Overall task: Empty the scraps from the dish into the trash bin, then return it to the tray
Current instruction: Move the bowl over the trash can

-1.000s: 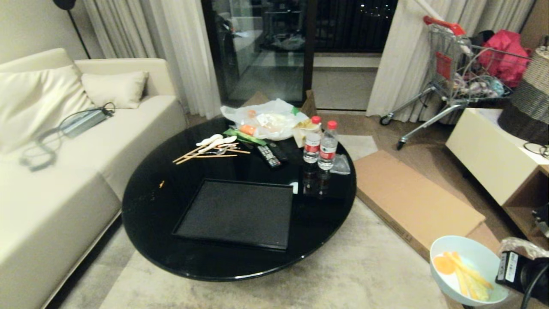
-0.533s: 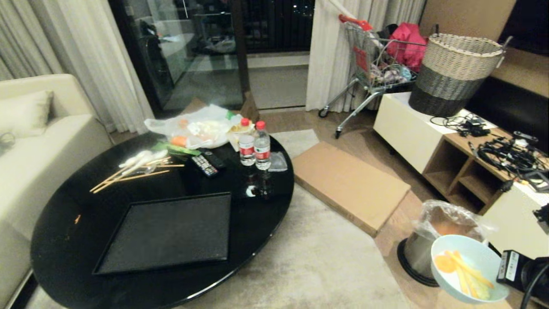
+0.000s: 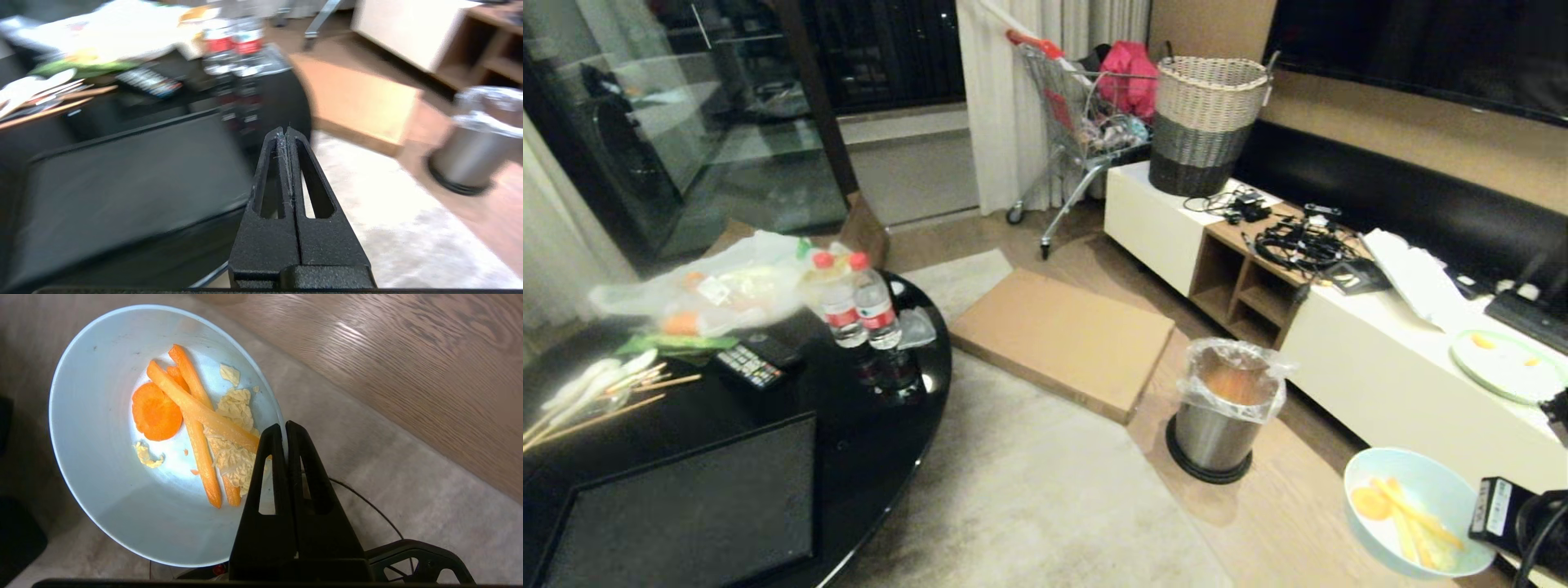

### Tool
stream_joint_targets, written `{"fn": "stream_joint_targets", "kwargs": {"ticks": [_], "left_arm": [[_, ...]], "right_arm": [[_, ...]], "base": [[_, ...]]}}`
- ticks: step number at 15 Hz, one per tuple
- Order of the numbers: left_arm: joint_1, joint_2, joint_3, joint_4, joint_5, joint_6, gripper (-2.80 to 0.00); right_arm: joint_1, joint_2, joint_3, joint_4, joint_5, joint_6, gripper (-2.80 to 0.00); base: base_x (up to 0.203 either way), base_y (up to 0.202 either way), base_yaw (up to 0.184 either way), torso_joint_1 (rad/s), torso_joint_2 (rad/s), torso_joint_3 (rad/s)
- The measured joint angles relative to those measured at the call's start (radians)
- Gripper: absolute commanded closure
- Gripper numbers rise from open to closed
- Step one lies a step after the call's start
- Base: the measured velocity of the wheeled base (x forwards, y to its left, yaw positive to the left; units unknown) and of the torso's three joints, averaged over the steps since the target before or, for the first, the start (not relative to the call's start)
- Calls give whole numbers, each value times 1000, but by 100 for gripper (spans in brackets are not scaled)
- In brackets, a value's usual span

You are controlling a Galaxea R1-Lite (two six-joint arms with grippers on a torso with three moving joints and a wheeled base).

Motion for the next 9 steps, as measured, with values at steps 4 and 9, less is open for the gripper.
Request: {"fn": "stream_joint_targets", "kwargs": {"ticks": [4,9], "left_arm": [[0,0,0,0,0,0,0],[0,0,0,0,0,0,0]], "right_arm": [[0,-3,1,0,-14,0,0],[4,-3,1,0,-16,0,0]], "base": [[-1,9,-163,1,0,1],[-1,1,-37,1,1,1]]}}
